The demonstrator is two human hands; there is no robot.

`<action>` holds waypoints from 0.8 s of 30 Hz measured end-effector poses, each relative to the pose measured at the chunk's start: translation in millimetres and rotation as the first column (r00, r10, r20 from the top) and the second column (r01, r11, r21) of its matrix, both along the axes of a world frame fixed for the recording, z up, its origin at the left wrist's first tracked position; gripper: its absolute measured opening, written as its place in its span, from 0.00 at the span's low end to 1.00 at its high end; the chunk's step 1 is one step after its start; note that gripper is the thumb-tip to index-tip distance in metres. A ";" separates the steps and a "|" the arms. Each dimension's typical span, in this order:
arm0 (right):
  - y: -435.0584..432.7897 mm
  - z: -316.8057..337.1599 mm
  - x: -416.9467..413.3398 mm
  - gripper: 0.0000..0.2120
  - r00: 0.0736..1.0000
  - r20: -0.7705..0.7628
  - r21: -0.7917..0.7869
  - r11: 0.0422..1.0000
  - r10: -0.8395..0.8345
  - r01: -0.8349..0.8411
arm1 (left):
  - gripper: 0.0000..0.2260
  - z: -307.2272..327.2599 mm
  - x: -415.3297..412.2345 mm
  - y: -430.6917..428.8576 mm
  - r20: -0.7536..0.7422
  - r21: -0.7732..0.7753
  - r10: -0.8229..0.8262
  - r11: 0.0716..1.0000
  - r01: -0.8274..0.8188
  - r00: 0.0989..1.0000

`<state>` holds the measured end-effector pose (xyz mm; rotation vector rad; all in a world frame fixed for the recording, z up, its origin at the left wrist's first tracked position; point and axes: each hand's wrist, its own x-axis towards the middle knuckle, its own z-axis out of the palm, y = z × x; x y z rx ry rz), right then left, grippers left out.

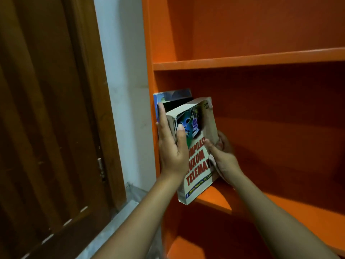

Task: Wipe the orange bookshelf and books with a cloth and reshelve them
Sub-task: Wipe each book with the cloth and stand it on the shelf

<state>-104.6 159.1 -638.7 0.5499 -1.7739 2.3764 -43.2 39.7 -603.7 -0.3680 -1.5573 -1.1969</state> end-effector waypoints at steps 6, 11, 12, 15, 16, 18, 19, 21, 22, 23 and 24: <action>-23.6 -20.9 -26.1 0.20 0.999 -0.051 -0.124 0.992 0.000 -0.006 | 0.25 -6.5 -21.5 -10.3 0.006 -0.181 0.226 0.958 -0.221 0.974; -45.3 -24.0 -43.4 0.14 0.992 -0.111 -0.055 0.997 -0.051 0.045 | 0.25 -9.8 -27.2 -18.9 0.003 -0.180 0.300 0.938 -0.294 0.954; -49.8 -25.1 -45.7 0.15 0.988 -0.117 -0.048 0.994 -0.100 0.095 | 0.25 -9.6 -27.9 -18.1 -0.010 -0.182 0.303 0.936 -0.300 0.953; -59.8 -21.7 -39.0 0.18 0.949 -0.137 -0.003 0.958 -0.285 0.288 | 0.24 -9.6 -31.7 -16.5 -0.060 -0.160 0.313 0.934 -0.318 0.948; -63.0 -18.0 -32.1 0.17 0.928 -0.168 0.018 0.940 -0.333 0.341 | 0.24 -10.0 -33.2 -16.5 -0.071 -0.151 0.318 0.934 -0.325 0.946; -69.9 -14.3 -20.6 0.17 0.888 -0.232 0.031 0.910 -0.396 0.414 | 0.23 -10.0 -36.7 -17.2 -0.084 -0.144 0.332 0.929 -0.341 0.940; -73.1 -12.9 -12.6 0.16 0.871 -0.254 0.029 0.896 -0.422 0.443 | 0.23 -9.8 -38.6 -17.7 -0.088 -0.146 0.340 0.925 -0.350 0.936; -76.9 -14.3 1.4 0.14 0.849 -0.298 0.010 0.888 -0.437 0.460 | 0.23 -9.6 -41.0 -18.8 -0.091 -0.153 0.352 0.919 -0.363 0.931; -77.9 -18.7 3.5 0.12 0.872 -0.295 0.014 0.911 -0.390 0.412 | 0.23 -9.7 -41.2 -19.4 -0.092 -0.158 0.357 0.917 -0.367 0.930; -77.3 -23.4 5.9 0.13 0.908 -0.272 0.017 0.941 -0.320 0.337 | 0.23 -10.7 -40.8 -20.3 -0.093 -0.166 0.360 0.914 -0.371 0.928; -75.9 -29.7 4.8 0.15 0.934 -0.249 0.031 0.962 -0.257 0.273 | 0.23 -12.4 -39.6 -21.2 -0.093 -0.180 0.359 0.911 -0.370 0.929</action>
